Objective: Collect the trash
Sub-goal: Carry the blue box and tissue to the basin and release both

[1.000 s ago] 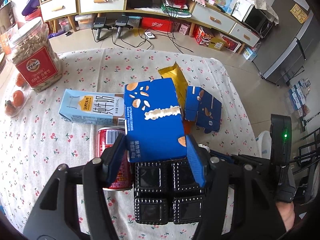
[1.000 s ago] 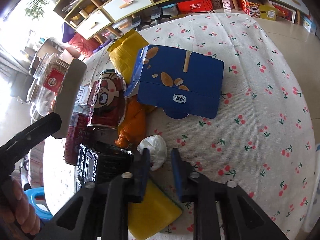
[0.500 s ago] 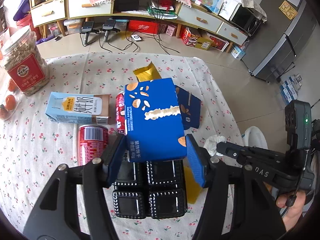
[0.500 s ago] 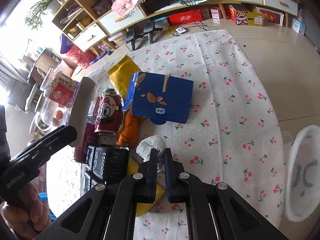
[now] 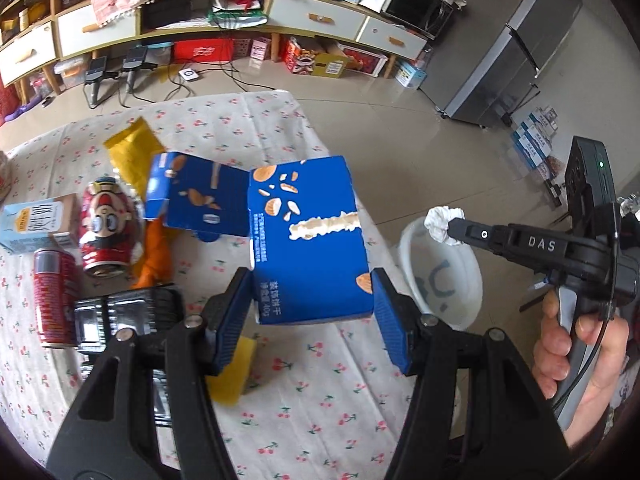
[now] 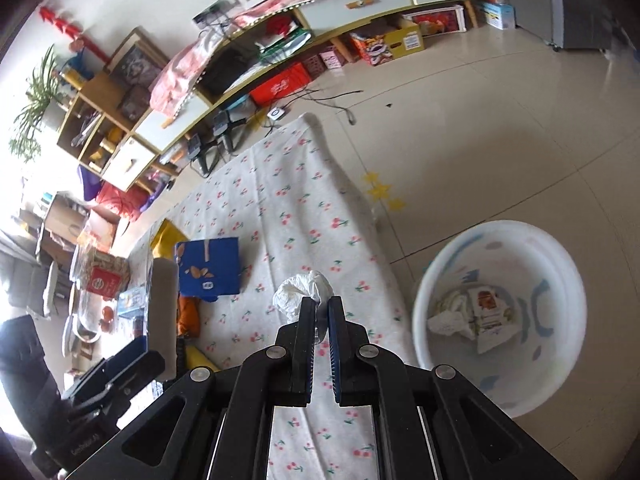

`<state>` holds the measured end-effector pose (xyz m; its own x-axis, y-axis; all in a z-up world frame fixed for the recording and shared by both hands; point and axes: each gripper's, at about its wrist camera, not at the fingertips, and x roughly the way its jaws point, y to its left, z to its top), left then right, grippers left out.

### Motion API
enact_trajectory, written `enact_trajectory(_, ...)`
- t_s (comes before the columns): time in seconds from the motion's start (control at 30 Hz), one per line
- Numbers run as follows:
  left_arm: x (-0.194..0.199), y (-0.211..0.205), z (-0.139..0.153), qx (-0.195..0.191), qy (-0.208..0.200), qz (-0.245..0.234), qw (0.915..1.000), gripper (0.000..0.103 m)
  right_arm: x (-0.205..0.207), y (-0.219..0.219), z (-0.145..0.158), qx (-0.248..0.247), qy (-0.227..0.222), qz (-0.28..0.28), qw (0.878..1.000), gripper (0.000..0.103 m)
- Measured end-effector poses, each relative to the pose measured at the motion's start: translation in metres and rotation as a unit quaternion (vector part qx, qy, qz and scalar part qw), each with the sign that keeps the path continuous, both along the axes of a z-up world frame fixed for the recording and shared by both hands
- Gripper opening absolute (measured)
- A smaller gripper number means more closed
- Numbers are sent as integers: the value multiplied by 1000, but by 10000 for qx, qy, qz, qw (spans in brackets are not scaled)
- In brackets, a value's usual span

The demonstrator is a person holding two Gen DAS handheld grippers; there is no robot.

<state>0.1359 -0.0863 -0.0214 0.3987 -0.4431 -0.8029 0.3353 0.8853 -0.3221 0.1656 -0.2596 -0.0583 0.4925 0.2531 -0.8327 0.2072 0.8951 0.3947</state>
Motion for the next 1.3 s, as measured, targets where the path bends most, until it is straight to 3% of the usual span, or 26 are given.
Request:
enact_trajectory(0.33,-12,-109,-14,-284,251,-888,9953,61,-34,-104,-6,-176,302,-996,9944,8)
enact_trajectory(0.67,-13,-184,-50,-99,519,-1319,9899,61,-48,-142,-18,-283,591,-1381,9883,8)
enact_trajectory(0.9,-12,-189,-60,79,735,-1332,9883,67,-43,-143,-25,-456,784,-1334,9869,10)
enact_trajectory(1.3,-11,-139,-48,74,638,-1004,9929,68,-41,-141,-27,-575,914,-1356,9849,13)
